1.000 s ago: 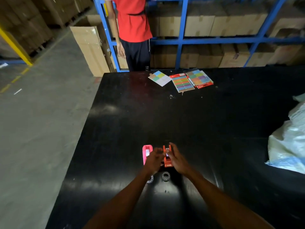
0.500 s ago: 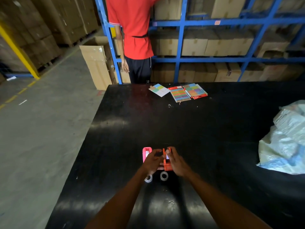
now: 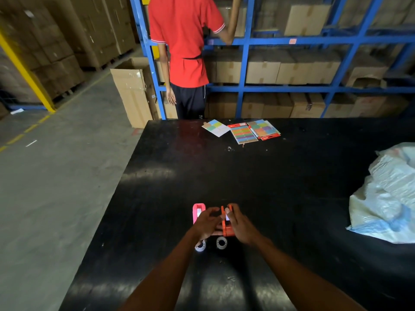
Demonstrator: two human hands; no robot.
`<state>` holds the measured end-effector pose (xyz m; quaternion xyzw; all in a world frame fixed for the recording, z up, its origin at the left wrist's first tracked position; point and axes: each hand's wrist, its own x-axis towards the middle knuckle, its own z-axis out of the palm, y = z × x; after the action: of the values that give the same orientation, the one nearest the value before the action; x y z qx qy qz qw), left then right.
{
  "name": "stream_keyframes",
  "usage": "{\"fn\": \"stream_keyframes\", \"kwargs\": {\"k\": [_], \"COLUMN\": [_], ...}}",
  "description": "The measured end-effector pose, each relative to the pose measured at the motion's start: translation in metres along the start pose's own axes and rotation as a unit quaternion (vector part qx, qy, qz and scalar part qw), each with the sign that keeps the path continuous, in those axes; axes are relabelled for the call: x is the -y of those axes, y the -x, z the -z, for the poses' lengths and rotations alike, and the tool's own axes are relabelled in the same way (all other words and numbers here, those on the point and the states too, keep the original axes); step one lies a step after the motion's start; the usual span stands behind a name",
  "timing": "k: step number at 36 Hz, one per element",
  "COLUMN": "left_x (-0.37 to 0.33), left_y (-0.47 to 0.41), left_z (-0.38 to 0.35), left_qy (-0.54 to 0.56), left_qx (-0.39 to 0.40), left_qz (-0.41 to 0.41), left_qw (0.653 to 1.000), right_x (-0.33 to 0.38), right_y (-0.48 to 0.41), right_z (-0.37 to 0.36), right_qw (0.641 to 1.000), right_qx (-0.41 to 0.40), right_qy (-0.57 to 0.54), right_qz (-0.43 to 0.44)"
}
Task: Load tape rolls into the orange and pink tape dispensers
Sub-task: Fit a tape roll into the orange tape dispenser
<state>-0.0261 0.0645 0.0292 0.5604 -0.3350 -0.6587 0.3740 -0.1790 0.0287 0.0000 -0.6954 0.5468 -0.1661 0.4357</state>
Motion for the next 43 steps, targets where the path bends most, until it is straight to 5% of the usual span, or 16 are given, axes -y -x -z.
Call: {"fn": "stream_keyframes", "kwargs": {"k": [43], "left_x": [-0.016], "left_y": [-0.043], "left_z": [-0.002], "left_qy": [-0.013], "left_qx": [0.026], "left_qz": [0.049], "left_qw": [0.998], "right_x": [-0.007], "right_y": [-0.025], "right_z": [0.022], "right_qw": [0.999], "right_qx": [0.002], "right_qy": [-0.031], "right_qz": [-0.007]}}
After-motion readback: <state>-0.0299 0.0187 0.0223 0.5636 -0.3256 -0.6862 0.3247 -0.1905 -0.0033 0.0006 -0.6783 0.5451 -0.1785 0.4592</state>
